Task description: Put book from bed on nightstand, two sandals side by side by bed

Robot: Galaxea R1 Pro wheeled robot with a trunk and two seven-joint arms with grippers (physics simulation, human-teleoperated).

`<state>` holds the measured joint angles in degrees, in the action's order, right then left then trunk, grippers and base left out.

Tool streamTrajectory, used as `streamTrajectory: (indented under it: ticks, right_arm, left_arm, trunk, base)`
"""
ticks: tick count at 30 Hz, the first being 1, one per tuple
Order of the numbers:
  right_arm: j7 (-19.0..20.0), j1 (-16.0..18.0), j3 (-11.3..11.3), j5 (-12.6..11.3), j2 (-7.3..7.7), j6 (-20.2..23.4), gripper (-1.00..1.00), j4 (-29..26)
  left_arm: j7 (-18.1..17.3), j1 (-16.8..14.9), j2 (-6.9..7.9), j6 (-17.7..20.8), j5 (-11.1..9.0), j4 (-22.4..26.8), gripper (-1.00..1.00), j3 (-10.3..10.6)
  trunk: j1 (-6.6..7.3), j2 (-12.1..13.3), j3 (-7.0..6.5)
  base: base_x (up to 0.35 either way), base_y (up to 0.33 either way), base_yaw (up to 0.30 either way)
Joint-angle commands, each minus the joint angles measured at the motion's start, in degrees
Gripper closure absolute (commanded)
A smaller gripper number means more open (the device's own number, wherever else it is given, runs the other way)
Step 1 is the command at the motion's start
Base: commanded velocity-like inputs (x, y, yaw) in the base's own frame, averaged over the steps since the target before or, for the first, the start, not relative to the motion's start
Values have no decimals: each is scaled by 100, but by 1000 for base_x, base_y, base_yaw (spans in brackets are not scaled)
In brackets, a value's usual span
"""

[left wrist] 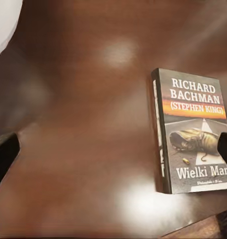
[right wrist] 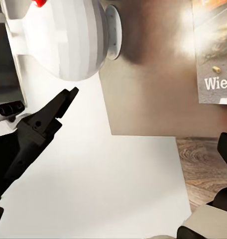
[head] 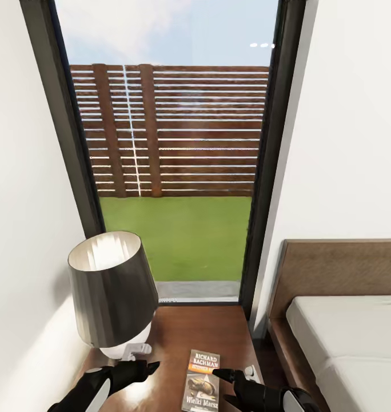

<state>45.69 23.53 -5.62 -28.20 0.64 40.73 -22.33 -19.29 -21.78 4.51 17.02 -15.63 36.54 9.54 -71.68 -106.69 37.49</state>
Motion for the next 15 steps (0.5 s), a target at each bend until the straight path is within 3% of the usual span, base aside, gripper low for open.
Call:
streamTrajectory:
  ticks: [1, 5, 12, 15]
  right_arm:
    - [9, 3, -23, -1, -2, 31, -100, 1]
    - [9, 3, -30, -1, -2, 31, -100, 0]
    - [10, 6, -58, -1, -2, 31, -100, 1]
    - [10, 4, -61, -1, 2, 31, -100, 1]
  left_arm:
    - [39, -2, 6, 38, -57, 5, -100, 22]
    - [235, -2, 4, 38, -62, -15, -100, 22]
    - [1262, -2, -180, 38, -72, -24, -100, 19]
    - [1378, -2, -212, 38, -78, -26, -100, 21]
  trunk:
    - [23, 39, -13]
    - [111, 199, -84]
    - [265, 480, -210]
    - [331, 600, -264]
  base:
    - [0, 0, 0]
    - [0, 0, 0]
    - [0, 0, 0]
    - [0, 0, 0]
